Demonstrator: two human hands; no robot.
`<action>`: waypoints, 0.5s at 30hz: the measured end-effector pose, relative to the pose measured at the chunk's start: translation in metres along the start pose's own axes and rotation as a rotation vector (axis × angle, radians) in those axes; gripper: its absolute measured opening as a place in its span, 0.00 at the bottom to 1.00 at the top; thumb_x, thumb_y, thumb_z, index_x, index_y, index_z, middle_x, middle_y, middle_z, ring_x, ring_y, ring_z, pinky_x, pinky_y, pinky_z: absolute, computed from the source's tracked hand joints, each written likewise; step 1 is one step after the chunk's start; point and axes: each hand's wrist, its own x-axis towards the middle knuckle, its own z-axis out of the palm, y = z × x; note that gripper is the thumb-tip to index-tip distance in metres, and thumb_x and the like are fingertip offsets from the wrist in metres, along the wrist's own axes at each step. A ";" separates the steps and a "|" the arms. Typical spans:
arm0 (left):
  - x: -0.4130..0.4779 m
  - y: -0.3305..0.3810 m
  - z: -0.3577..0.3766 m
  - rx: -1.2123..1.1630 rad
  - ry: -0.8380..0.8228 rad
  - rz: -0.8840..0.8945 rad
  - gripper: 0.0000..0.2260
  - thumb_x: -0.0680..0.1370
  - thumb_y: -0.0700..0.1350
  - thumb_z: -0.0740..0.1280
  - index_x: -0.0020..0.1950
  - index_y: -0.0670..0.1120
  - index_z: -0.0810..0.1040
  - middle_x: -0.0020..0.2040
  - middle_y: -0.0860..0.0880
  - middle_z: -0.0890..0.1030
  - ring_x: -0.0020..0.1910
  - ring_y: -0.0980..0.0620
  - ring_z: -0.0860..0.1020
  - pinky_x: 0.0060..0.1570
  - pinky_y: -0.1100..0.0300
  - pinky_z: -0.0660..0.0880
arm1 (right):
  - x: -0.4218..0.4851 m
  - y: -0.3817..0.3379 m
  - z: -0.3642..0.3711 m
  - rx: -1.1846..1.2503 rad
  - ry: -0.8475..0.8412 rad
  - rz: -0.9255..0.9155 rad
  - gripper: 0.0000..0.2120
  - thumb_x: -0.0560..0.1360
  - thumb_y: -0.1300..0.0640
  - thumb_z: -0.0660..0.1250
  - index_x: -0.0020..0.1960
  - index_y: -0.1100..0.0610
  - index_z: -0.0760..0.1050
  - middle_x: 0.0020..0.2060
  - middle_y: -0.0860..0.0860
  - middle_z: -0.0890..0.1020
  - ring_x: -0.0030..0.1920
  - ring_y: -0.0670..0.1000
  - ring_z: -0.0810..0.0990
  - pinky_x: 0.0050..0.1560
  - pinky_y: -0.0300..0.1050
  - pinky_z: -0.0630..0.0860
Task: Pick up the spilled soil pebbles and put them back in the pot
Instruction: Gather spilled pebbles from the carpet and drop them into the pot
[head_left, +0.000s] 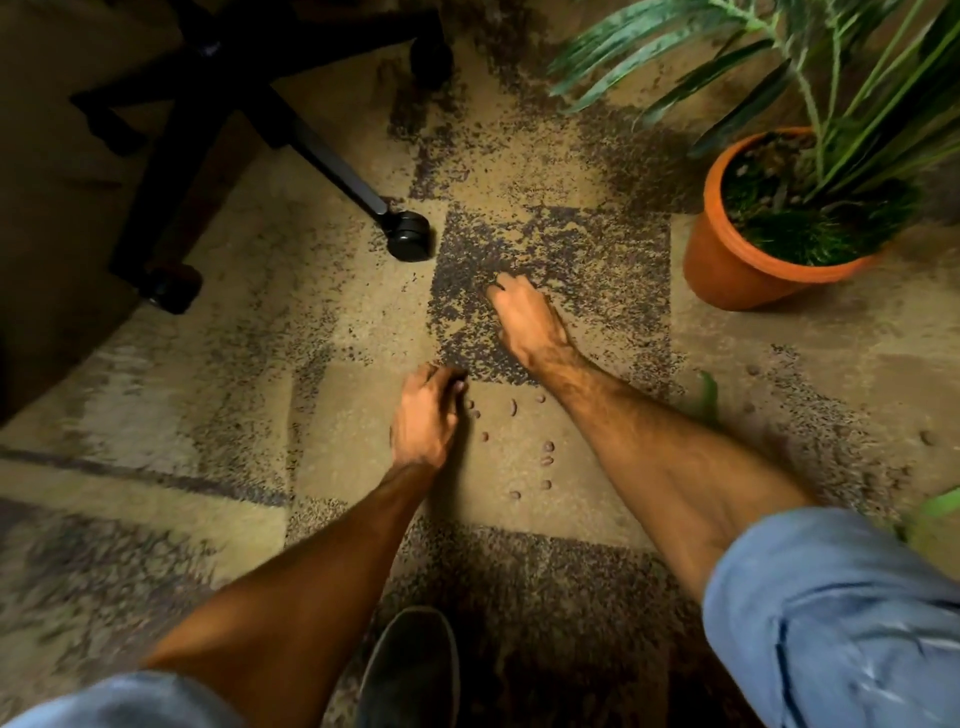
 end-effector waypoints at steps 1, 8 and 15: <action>-0.008 0.005 0.005 0.002 -0.005 0.018 0.17 0.86 0.49 0.63 0.74 0.52 0.77 0.66 0.48 0.78 0.62 0.50 0.76 0.63 0.52 0.79 | -0.005 0.005 0.000 0.016 0.010 0.016 0.24 0.78 0.69 0.70 0.73 0.62 0.74 0.74 0.60 0.74 0.71 0.57 0.76 0.71 0.48 0.76; -0.044 0.030 0.020 -0.086 0.063 -0.022 0.16 0.86 0.52 0.63 0.70 0.49 0.82 0.62 0.48 0.79 0.61 0.49 0.77 0.60 0.55 0.79 | -0.062 0.044 -0.003 -0.018 0.006 0.066 0.21 0.78 0.57 0.66 0.71 0.59 0.74 0.68 0.58 0.77 0.61 0.56 0.80 0.65 0.57 0.79; -0.059 0.046 0.022 -0.154 0.045 -0.043 0.14 0.85 0.45 0.66 0.70 0.47 0.82 0.63 0.49 0.79 0.58 0.49 0.80 0.61 0.64 0.75 | -0.091 0.050 -0.004 0.130 -0.147 0.104 0.10 0.81 0.59 0.64 0.61 0.56 0.75 0.58 0.53 0.74 0.45 0.50 0.78 0.39 0.42 0.74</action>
